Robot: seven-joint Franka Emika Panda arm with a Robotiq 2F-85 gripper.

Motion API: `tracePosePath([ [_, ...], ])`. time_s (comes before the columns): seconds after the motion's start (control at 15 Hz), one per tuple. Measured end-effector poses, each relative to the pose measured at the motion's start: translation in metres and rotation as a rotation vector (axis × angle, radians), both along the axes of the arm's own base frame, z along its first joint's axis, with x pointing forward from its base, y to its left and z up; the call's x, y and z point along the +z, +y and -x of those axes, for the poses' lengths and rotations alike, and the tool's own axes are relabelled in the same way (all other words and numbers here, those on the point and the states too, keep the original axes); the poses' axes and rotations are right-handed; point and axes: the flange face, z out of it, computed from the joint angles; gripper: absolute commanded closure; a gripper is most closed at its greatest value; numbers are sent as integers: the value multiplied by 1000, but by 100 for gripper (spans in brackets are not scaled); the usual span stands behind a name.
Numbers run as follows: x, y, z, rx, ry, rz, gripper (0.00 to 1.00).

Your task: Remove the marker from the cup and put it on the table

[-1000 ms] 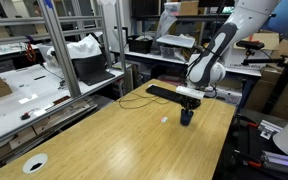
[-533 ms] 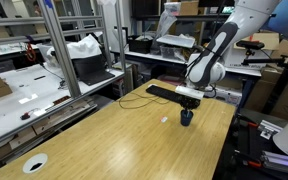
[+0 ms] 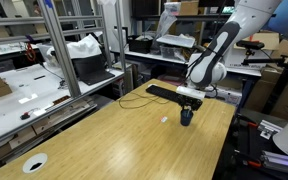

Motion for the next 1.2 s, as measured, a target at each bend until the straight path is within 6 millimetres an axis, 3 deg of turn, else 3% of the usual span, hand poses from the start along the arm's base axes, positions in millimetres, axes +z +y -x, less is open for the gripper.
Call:
tracePosePath([
  [0.13, -4, -9, 7, 3, 16, 16, 41],
  [0.2, -5, -13, 9, 11, 21, 28, 62],
  [0.6, -5, -18, 10, 77, 37, 100, 100],
  [0.67, -5, -17, 10, 85, 38, 107, 96],
  [1.0, 0, -6, 4, 128, 24, 129, 95],
  [1.2, 16, 11, -3, 161, -10, 132, 95],
])
